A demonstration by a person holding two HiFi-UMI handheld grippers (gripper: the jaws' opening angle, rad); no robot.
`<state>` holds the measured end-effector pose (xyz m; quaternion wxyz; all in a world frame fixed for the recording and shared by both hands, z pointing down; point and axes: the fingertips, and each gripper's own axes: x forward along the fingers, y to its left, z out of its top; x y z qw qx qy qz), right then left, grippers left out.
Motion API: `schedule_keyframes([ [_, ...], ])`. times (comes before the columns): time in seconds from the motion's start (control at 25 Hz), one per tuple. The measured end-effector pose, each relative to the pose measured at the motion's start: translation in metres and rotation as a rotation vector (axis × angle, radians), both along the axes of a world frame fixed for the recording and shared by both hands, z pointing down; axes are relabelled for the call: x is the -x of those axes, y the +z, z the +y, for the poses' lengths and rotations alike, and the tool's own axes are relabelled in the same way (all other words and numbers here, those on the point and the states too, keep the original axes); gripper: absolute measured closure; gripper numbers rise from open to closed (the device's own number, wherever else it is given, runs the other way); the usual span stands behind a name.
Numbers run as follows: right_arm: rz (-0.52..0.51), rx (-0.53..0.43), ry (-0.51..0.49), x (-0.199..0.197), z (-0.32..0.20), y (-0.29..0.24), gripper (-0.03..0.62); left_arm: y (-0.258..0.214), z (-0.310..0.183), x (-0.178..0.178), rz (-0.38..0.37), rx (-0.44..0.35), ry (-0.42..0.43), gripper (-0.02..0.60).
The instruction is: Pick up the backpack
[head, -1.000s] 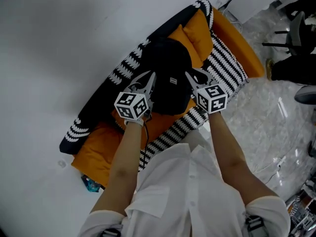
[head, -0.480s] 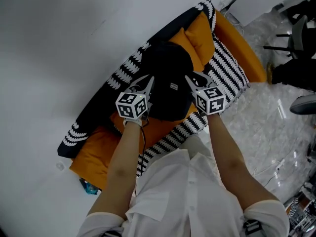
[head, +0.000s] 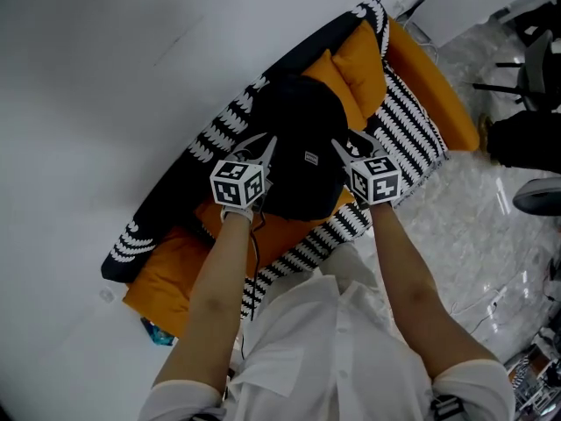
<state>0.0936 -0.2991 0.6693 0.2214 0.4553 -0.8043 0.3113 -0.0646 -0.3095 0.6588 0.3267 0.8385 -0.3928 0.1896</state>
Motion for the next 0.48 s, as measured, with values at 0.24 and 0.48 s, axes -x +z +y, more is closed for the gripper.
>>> schedule_keyframes([
  [0.24, 0.024, 0.034, 0.023, -0.006, -0.011, 0.022, 0.367, 0.022, -0.006, 0.006, -0.048, 0.021, -0.008, 0.414],
  [0.48, -0.001, 0.056, 0.042, -0.008, -0.022, 0.036, 0.322, 0.04, -0.019, 0.007, -0.089, 0.035, 0.003, 0.387],
])
